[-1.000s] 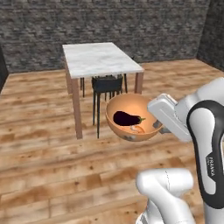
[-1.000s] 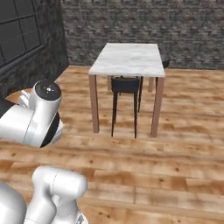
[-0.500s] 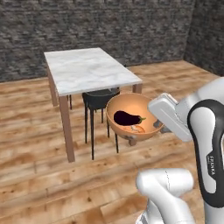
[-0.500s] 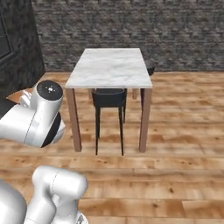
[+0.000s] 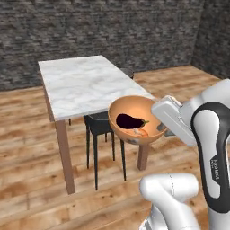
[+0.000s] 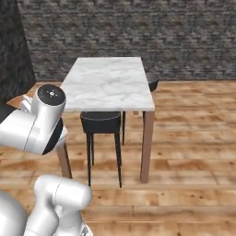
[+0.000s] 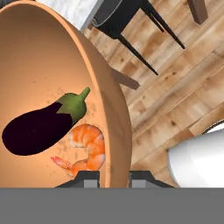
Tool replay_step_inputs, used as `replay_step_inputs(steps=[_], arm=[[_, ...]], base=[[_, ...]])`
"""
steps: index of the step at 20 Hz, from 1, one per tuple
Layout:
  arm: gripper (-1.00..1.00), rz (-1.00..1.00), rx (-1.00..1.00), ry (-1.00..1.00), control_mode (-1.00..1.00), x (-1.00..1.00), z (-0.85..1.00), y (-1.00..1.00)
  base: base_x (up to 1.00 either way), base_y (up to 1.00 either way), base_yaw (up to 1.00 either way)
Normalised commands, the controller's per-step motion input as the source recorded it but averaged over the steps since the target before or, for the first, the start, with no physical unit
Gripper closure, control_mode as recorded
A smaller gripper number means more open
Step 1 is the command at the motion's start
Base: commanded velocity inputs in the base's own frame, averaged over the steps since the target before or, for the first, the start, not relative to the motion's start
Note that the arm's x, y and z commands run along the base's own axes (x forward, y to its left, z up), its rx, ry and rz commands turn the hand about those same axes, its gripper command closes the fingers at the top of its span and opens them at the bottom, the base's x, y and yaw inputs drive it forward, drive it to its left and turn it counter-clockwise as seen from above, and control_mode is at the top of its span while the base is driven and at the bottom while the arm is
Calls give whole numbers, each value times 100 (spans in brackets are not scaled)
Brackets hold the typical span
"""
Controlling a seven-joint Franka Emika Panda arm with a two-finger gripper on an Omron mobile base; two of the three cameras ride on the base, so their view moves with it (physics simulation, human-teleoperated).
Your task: The microwave is finished heating the shrimp and eggplant. Take the bowl containing the food and place it on the dining counter.
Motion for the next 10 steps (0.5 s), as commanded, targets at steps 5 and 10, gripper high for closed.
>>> replay_step_inputs(steps=[5,10], arm=[[100,0,0,0,100,0,0,0],[100,0,0,0,100,0,0,0]], base=[[100,-66,0],[100,-64,0]])
